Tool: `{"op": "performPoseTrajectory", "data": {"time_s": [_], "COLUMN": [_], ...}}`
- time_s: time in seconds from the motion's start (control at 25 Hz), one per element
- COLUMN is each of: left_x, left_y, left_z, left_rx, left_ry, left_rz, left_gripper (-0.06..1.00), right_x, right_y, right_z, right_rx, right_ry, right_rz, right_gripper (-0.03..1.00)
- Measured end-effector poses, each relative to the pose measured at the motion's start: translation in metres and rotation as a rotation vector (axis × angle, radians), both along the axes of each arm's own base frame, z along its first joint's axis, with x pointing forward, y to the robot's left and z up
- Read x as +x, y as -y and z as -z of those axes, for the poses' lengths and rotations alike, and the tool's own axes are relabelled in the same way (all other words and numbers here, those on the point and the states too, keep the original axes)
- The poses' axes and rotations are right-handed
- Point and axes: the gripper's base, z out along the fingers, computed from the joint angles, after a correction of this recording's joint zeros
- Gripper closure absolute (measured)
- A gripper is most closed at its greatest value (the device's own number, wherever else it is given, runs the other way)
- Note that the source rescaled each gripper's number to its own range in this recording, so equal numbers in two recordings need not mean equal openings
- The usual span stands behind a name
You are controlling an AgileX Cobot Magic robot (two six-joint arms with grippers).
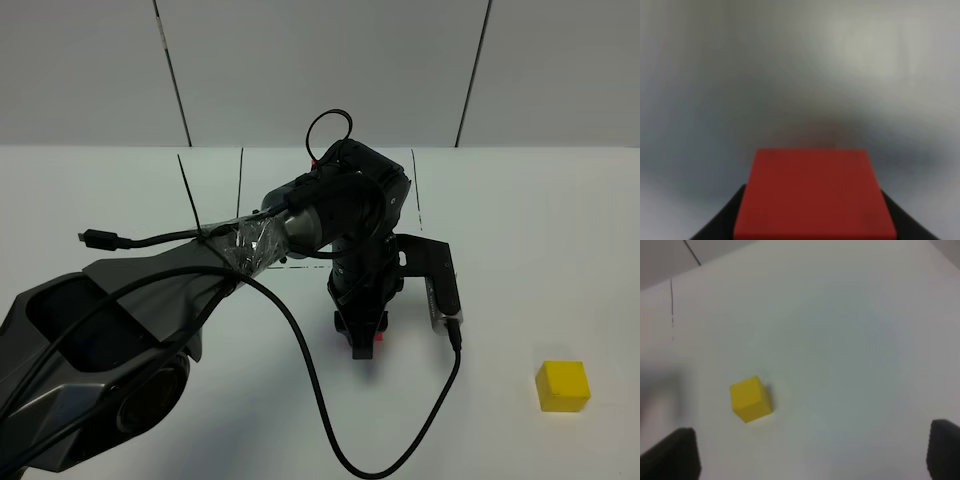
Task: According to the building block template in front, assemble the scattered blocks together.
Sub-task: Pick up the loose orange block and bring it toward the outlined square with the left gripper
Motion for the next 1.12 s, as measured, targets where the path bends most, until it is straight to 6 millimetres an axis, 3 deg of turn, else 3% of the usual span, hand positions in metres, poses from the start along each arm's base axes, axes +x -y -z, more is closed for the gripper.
{"op": "performPoseTrajectory", "data": {"time_s": [1.12], "left_x": [-0.001], "left_y": [0.001], "left_z": [0.018], "left_rx": [0.009], "left_ry": [-0.039], "left_rz": [0.014], "left_gripper": [0.94], "right_x": [0.0], "right_y": [0.0], "right_z": [0.0], "right_rx": [0.0], "right_ry": [0.0], "right_rz": [0.0], "right_gripper": [0.16]}}
